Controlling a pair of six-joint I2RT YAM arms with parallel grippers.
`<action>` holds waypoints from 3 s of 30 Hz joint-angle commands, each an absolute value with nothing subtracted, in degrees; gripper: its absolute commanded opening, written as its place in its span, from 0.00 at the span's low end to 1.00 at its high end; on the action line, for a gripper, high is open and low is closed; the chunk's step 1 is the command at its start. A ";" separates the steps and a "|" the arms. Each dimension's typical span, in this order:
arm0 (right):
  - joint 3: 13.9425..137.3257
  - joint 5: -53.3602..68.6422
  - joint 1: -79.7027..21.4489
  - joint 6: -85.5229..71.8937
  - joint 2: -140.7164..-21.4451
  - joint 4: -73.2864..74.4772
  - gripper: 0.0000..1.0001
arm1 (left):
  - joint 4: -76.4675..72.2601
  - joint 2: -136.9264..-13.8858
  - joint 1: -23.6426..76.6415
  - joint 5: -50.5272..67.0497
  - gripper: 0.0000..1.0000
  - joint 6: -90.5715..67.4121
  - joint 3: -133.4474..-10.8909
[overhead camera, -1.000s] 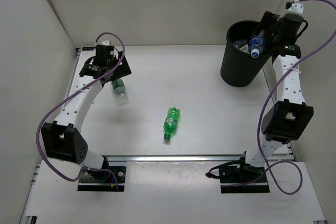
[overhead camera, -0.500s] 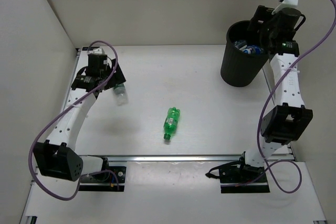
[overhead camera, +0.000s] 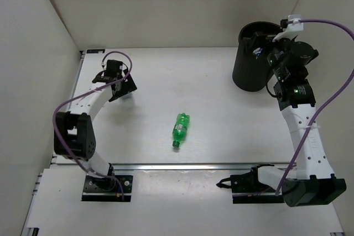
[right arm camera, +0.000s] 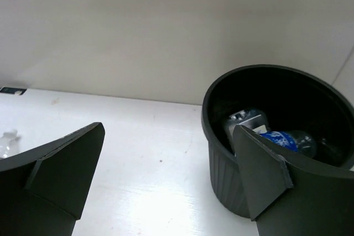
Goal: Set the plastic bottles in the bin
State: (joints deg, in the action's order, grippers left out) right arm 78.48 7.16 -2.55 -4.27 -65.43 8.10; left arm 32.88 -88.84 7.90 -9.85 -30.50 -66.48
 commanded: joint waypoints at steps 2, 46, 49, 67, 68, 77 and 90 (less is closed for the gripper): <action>75.77 7.91 -3.60 -6.06 -64.16 5.54 0.99 | 28.57 -93.94 5.81 -14.67 0.99 -32.25 -71.89; 44.39 60.65 -17.56 -44.65 -68.29 -34.54 1.00 | 0.72 -75.87 21.01 15.02 0.48 -39.08 -59.79; 45.17 54.87 -21.52 -37.65 -67.77 -28.33 0.99 | -3.95 -72.69 23.19 16.35 0.48 -42.88 -56.44; 49.66 45.25 -31.91 -32.95 -77.17 -33.57 0.96 | -11.78 -63.02 30.42 20.38 0.53 -51.50 -50.19; 49.31 45.44 -31.90 -33.66 -77.25 -36.01 0.97 | -12.04 -62.93 30.15 20.65 0.52 -52.29 -49.58; 51.50 47.19 -32.87 -38.04 -78.66 -38.06 0.97 | -11.07 -63.46 31.10 16.71 0.53 -49.93 -49.04; 50.72 48.25 -34.45 -49.30 -81.65 -43.15 0.87 | -11.42 -63.20 32.60 9.23 0.54 -44.04 -48.25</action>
